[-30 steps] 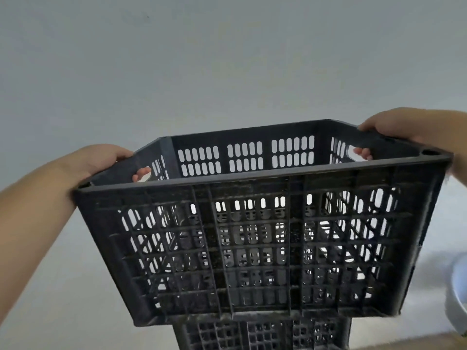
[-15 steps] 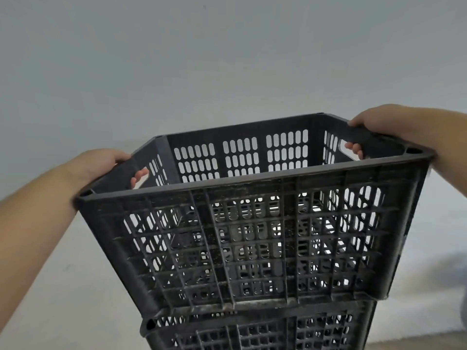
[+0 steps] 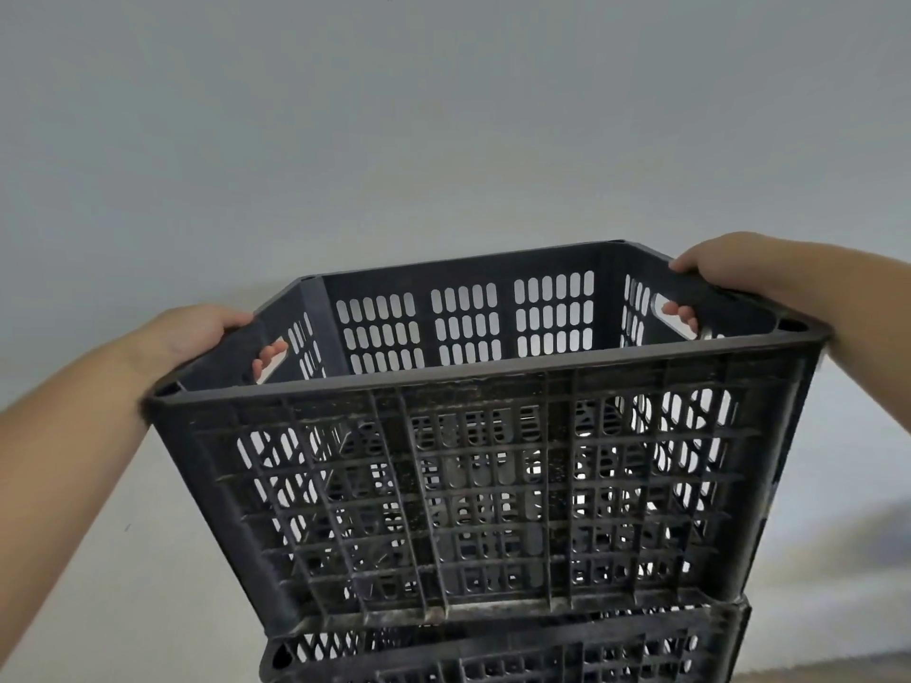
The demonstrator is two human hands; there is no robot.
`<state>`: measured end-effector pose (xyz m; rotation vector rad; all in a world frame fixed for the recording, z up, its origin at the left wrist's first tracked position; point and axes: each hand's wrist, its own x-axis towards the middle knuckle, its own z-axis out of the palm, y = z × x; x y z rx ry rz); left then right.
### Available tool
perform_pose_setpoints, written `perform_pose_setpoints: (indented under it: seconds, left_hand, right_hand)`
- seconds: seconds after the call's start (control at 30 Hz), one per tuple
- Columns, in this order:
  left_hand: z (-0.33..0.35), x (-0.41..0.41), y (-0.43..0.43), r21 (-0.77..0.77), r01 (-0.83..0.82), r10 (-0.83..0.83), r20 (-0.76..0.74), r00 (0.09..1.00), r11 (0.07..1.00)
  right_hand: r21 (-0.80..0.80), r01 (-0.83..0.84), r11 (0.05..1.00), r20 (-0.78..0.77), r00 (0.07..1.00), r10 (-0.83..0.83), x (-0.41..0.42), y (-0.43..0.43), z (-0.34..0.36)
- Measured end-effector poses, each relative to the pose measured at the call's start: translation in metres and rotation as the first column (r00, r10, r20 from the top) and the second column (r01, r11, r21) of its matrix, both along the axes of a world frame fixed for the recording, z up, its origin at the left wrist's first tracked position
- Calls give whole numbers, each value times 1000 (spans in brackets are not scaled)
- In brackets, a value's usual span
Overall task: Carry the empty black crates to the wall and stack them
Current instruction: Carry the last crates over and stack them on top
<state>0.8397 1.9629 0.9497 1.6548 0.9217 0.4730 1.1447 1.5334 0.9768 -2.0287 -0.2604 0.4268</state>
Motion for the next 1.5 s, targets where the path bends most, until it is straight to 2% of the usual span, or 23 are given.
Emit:
perform_pose_setpoints:
  seconds: [0.1,0.17,0.2,0.3,0.33,0.47,0.53,0.63,0.7,0.9,1.0,1.07,1.13,1.23,1.37,1.43,1.5]
  left_hand:
    - [12,-4,-38,111,-22,29,-64,997,994]
    - [14,-9,-40,114,-22,29,-53,998,993]
    - [13,-11,-32,145,-34,44,-64,997,989]
    - [-14,-3,75,189,-19,37,-93,995,982]
    - [-14,-8,73,163,-4,15,-65,998,987]
    - [7,-37,-47,-28,96,-94,53,994,995]
    - [2,-45,-56,-151,151,-126,167,978,977]
    - [-4,-58,-73,-204,144,-80,292,953,968]
    - [-11,-66,-86,-202,138,-58,354,933,970]
    - [-43,-84,-116,-281,114,58,538,841,953]
    - [-54,-91,-136,-194,97,27,554,832,976]
    - [-65,-94,-149,-138,64,22,542,840,988]
    - [-78,-97,-161,-85,-5,48,508,860,996]
    - [-102,-97,-170,-79,-89,115,433,894,993]
    - [-126,-97,-171,-103,-132,159,335,929,986]
    - [-133,-95,-169,-67,-156,168,297,940,986]
    - [-137,-93,-167,-27,-167,168,262,950,986]
  right_hand:
    - [-80,-21,997,79,996,27,-8,-4,3]
    - [-178,-53,983,135,988,78,-17,-8,8]
    - [-224,-75,972,142,984,109,-24,-9,12]
    - [-408,-77,910,249,949,191,-45,-9,22]
    - [-480,-56,875,302,926,225,-51,-8,24]
    - [-663,46,747,431,840,330,-69,-8,25]
    - [-672,70,737,462,818,343,-77,-9,21]
    - [-654,91,751,517,779,356,-90,-10,14]
    - [-611,115,783,575,744,340,-97,-12,9]
    - [-367,176,913,711,686,154,-118,-32,-3]
    - [-90,175,980,773,633,-42,-125,-47,-20]
    - [139,89,986,725,669,-163,-128,-59,-37]
    - [344,21,939,611,754,-241,-132,-70,-59]
    - [525,-2,851,408,878,-250,-134,-81,-102]
    - [557,-14,831,177,979,-102,-136,-85,-155]
    - [489,-39,871,146,989,-38,-139,-82,-173]
    - [471,-10,882,138,989,-62,-140,-77,-181]
